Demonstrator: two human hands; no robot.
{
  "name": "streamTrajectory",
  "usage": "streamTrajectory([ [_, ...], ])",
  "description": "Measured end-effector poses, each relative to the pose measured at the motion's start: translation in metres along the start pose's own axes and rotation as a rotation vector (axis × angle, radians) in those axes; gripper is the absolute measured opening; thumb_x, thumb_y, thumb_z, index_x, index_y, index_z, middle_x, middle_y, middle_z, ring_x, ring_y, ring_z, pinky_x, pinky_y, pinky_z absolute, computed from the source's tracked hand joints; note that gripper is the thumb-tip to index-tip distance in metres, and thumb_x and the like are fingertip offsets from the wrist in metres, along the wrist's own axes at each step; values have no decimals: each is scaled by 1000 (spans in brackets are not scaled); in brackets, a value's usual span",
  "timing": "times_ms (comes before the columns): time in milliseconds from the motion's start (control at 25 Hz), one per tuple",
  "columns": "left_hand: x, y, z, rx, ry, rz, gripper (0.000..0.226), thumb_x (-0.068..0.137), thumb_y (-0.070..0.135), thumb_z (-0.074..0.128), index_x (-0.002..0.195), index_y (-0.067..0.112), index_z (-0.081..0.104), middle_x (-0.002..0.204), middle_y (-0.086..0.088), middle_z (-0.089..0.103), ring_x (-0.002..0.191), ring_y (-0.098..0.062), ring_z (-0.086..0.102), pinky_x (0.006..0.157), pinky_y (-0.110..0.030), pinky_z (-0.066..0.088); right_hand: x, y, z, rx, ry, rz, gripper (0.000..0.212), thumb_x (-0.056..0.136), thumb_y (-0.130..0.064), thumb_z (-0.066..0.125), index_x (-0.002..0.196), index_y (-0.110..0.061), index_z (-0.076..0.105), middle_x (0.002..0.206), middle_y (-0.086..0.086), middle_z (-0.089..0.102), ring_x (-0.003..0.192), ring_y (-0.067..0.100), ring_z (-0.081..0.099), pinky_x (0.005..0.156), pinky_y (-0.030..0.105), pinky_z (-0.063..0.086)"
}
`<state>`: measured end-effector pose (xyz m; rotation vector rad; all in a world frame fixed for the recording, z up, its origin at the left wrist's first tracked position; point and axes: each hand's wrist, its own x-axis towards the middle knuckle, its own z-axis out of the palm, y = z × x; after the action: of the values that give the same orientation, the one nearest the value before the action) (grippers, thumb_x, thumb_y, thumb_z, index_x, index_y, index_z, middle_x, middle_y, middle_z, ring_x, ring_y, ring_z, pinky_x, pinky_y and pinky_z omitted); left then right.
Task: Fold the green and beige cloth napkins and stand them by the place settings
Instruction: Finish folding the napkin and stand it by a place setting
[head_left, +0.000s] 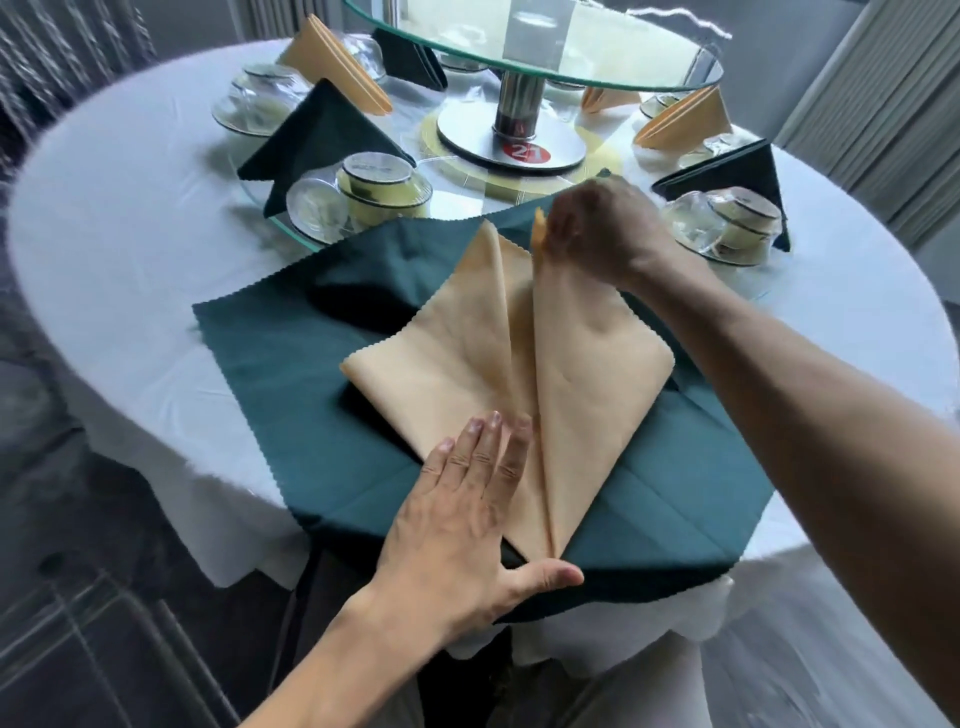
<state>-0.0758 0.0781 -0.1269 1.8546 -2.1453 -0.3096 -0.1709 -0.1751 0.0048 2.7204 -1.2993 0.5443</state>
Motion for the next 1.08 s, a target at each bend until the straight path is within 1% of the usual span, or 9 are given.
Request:
streamTrajectory([
  [200, -1, -2, -1, -11, -16, 63, 109, 76, 89, 36, 139, 44, -41, 156, -10, -34, 144, -28, -34, 120, -42, -17, 9, -16, 21, -57, -24, -43, 17, 85, -13, 57, 89, -17, 73, 91, 9, 71, 87, 31, 61, 76, 34, 45],
  [320, 0, -2, 5, -10, 6, 81, 79, 92, 64, 31, 146, 52, -25, 159, -11, -26, 143, -43, -27, 119, -55, -9, 7, -12, 22, -38, -45, -20, 15, 84, -15, 57, 87, -19, 71, 91, 7, 70, 89, 30, 62, 72, 32, 44],
  [400, 3, 0, 8, 55, 21, 101, 76, 88, 43, 33, 152, 51, -6, 164, -14, -5, 146, -51, -4, 116, -61, 5, 5, -11, 20, -25, -41, 2, 15, 85, -15, 58, 87, -19, 72, 92, 7, 70, 91, 29, 61, 70, 28, 39],
  [480, 2, -3, 4, 163, 20, 126, 76, 81, 38, 34, 155, 44, 16, 161, -14, 23, 142, -48, 26, 110, -62, 26, 4, -10, 18, -3, -51, 25, 14, 84, -14, 60, 88, -17, 73, 92, 6, 70, 93, 28, 61, 72, 29, 42],
  [520, -1, -7, 2, 205, 2, 154, 76, 80, 37, 34, 154, 42, 21, 160, -12, 28, 142, -44, 30, 110, -61, 30, 4, -10, 18, 19, -77, 33, 13, 82, -14, 61, 88, -17, 73, 91, 6, 70, 92, 28, 62, 74, 31, 47],
  [680, -21, -36, -13, 336, 12, 312, 77, 77, 32, 39, 154, 33, 30, 158, -9, 34, 145, -32, 31, 111, -56, 23, -4, -17, 25, 54, -204, 29, 12, 78, -12, 62, 79, -21, 70, 79, -3, 62, 85, 22, 61, 74, 33, 53],
  [800, -23, -36, -14, 338, 15, 356, 82, 77, 32, 41, 157, 23, 23, 160, -8, 30, 147, -28, 28, 112, -48, 20, -7, -20, 31, 18, -152, 60, 12, 79, -11, 59, 80, -18, 69, 78, -3, 62, 85, 23, 60, 69, 29, 45],
  [920, -19, -30, -5, 306, 14, 372, 81, 78, 34, 38, 157, 20, 22, 161, -7, 29, 148, -27, 26, 116, -49, 27, -8, -22, 34, -6, -97, 93, 14, 81, -11, 57, 83, -18, 70, 79, -3, 59, 86, 22, 51, 68, 29, 34],
  [1080, -19, -31, 1, 300, 3, 339, 66, 97, 47, 35, 157, 19, 24, 161, -6, 28, 148, -25, 26, 110, -52, 38, -9, -19, 38, -48, -23, 78, 16, 85, -14, 55, 85, -20, 70, 82, -5, 54, 86, 18, 39, 72, 29, 31],
])
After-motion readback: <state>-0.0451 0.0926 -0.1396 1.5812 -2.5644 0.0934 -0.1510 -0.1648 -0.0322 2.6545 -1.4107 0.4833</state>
